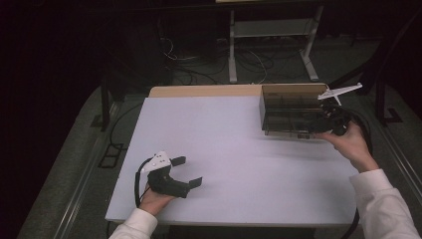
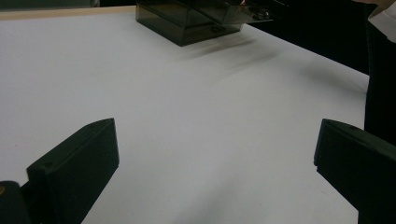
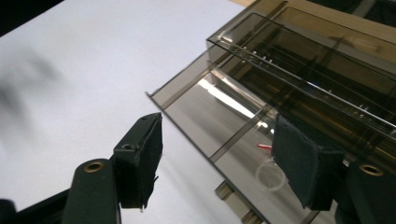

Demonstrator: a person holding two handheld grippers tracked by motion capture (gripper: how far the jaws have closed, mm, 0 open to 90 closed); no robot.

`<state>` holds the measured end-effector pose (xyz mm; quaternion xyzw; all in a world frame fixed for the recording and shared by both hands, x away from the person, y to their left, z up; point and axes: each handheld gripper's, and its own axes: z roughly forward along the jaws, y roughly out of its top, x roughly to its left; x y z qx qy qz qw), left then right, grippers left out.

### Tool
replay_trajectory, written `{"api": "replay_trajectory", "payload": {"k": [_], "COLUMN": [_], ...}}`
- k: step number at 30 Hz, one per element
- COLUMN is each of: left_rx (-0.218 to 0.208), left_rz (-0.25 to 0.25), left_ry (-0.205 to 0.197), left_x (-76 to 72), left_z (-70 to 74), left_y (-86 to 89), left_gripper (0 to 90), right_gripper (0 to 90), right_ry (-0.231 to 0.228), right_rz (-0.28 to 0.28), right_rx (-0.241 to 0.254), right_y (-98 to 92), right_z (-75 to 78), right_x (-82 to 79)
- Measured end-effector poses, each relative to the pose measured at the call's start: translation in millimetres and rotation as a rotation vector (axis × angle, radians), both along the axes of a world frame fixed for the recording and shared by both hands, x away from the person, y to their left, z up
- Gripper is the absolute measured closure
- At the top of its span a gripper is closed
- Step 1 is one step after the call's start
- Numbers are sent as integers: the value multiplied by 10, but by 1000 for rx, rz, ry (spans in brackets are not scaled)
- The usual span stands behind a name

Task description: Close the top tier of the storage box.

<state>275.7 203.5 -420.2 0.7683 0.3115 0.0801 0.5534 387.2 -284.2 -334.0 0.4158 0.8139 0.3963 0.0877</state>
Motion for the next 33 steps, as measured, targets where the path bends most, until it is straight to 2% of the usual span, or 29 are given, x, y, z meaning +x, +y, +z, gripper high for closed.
{"api": "replay_trajectory", "payload": {"k": [10,15,23,33], "left_rx": [0,1,1,2], "left_rz": [1,1,0,1], "left_ry": [-1,-1,0,0], "left_x": [-1,-3,-3,-3], "left_z": [0,1,0,-1], "left_y": [-1,-4,-6,-7], "left_gripper": [0,0,0,0], "right_gripper": [430,474,527,656], "right_ry": [22,26,63,103], "right_rz": [80,93,119,160], "right_rx": [2,10,26,22], "right_y": [19,4,-27,-23], "right_z": [-10,-32,-102,-232], "right_x": [-106,-153,-204,-250]}}
